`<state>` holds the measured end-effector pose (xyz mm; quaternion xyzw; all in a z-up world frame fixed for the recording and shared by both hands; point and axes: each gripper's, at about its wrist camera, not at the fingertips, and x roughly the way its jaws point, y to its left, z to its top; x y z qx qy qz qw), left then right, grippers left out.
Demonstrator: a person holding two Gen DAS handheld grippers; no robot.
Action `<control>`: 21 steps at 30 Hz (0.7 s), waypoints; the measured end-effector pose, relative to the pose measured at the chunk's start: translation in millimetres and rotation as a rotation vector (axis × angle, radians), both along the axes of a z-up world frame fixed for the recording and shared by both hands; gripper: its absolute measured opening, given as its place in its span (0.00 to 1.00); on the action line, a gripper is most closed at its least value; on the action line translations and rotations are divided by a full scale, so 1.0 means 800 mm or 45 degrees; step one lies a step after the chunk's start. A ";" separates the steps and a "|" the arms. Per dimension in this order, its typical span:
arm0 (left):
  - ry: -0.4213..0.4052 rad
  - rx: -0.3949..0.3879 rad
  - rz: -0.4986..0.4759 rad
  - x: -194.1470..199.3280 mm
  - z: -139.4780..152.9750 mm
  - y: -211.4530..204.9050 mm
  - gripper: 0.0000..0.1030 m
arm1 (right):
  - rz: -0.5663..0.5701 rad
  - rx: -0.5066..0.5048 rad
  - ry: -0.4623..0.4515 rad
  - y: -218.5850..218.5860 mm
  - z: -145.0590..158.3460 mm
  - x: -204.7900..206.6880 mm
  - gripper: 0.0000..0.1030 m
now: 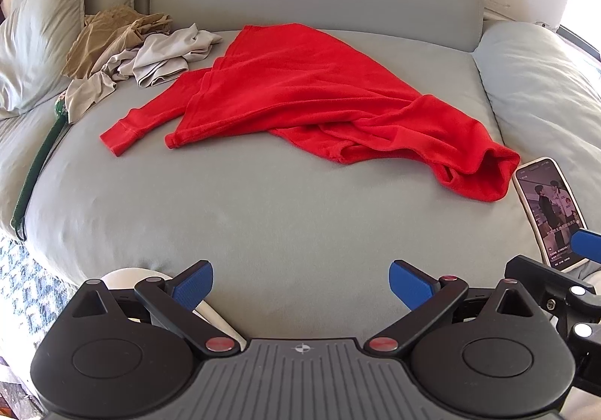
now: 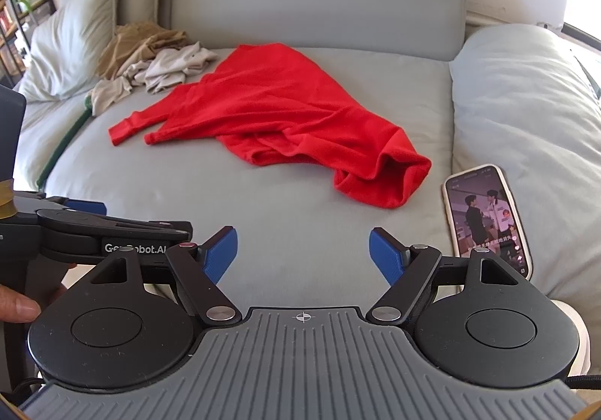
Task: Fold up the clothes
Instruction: 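Lower both tools and close both grippers on the red shirt's hem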
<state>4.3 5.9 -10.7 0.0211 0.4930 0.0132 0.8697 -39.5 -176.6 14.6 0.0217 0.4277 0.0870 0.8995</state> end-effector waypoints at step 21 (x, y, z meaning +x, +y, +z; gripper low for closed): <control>0.031 -0.537 0.278 0.102 -0.075 0.097 0.37 | -0.244 0.092 -0.004 -0.074 -0.080 0.061 0.59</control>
